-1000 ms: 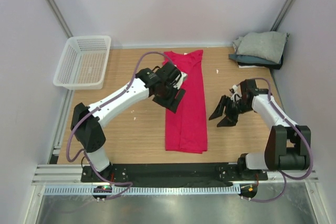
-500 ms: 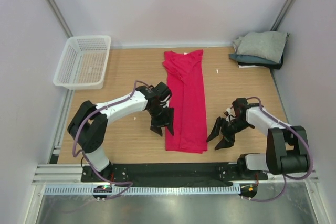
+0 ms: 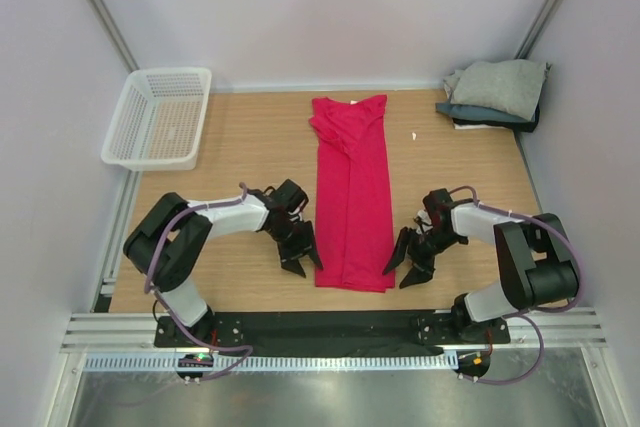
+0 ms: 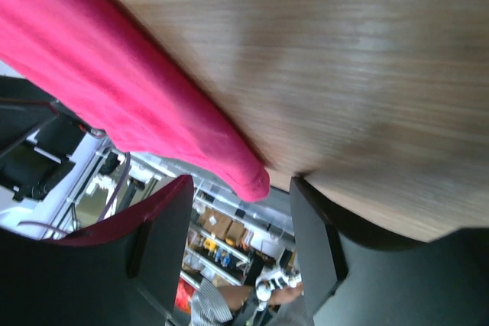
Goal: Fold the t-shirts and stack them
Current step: Fold the tshirt
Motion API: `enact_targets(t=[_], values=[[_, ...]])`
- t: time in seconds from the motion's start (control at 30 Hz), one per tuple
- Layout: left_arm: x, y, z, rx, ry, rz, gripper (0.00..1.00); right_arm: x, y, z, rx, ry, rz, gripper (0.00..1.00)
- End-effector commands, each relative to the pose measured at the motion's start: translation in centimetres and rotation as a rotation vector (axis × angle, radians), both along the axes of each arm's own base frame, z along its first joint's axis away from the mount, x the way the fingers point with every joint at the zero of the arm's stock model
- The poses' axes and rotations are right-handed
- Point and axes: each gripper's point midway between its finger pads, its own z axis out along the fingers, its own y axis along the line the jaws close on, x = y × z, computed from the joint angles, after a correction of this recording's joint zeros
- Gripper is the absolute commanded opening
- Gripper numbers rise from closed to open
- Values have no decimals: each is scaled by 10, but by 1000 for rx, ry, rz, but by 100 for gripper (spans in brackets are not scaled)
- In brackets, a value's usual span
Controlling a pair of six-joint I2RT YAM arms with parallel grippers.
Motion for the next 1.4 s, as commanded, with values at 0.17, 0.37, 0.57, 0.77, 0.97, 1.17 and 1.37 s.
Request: enact_targets(t=[0.17, 0.37, 0.57, 0.77, 0.97, 1.17, 1.37], values=[[16, -17, -13, -54, -86, 74, 49, -16, 9, -12, -34, 18, 17, 59], [0, -16, -12, -42, -68, 64, 45, -13, 20, -12, -19, -15, 35, 56], [-6, -14, -18, 13, -47, 87, 32, -12, 19, -11, -18, -37, 37, 46], [-7, -27, -15, -3, -43, 66, 3, -5, 23, -5, 14, -87, 44, 15], [29, -35, 19, -54, -140, 51, 0, 28, 6, 18, -7, -176, 3, 1], [116, -25, 73, -66, -312, 4, 0, 115, -6, 67, -1, -325, -30, 1], [202, -24, 105, -90, -469, 48, 0, 219, 0, 113, 16, -530, -42, 1]])
